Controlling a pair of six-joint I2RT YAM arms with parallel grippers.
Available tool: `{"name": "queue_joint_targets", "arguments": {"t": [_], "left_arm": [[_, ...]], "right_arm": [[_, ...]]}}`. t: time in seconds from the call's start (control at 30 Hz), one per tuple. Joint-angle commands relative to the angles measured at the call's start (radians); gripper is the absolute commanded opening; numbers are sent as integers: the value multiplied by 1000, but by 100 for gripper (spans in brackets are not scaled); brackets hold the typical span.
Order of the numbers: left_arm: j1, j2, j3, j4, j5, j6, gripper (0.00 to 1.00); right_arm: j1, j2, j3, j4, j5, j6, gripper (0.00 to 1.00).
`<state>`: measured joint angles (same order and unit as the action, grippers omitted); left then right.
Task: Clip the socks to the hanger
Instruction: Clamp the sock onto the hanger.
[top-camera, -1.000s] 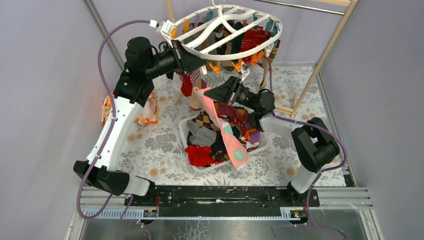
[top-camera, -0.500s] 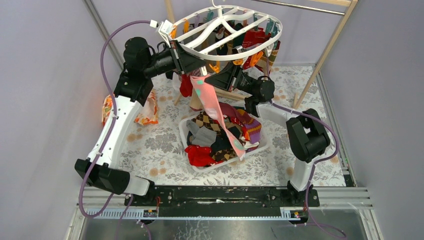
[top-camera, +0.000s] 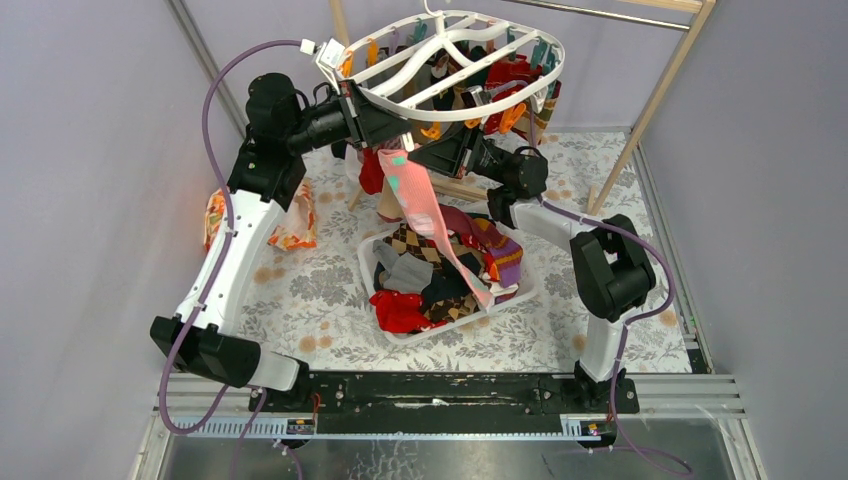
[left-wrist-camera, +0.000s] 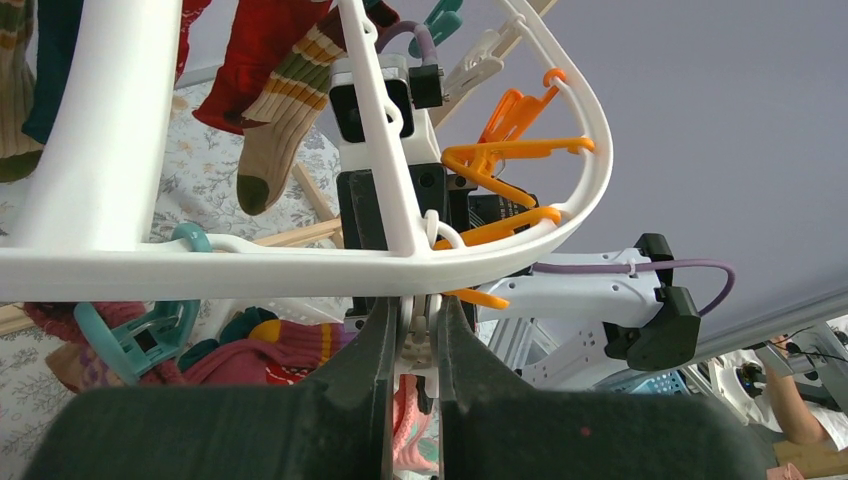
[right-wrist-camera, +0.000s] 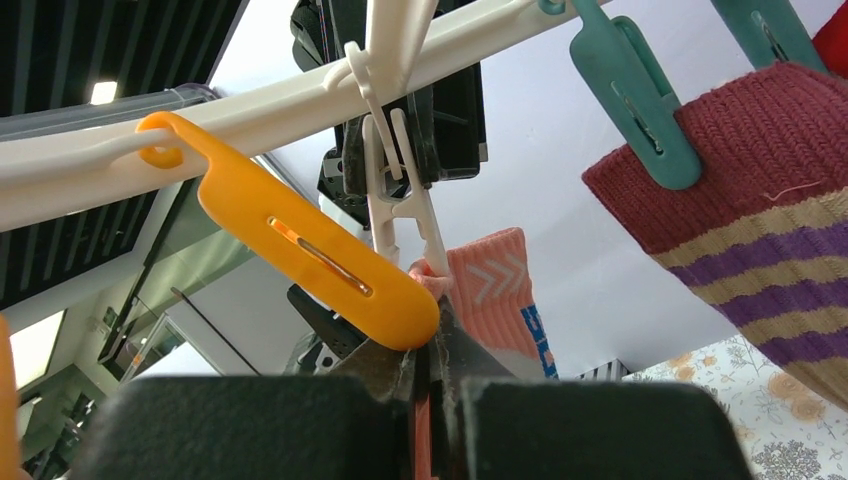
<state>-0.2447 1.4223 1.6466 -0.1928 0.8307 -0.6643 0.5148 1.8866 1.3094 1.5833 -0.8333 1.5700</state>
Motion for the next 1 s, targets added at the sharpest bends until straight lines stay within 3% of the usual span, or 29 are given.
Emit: {"name": "queue_joint_targets", "arguments": {"t": [0.0,0.97], "left_arm": [[9,4,-3,26,38,-5,0],[8,20,7,23,48,-2,0]], "right_arm": [[-19,-20,39,137,-16,18,0],[-45,-35,73,138,89,4,0]]}}
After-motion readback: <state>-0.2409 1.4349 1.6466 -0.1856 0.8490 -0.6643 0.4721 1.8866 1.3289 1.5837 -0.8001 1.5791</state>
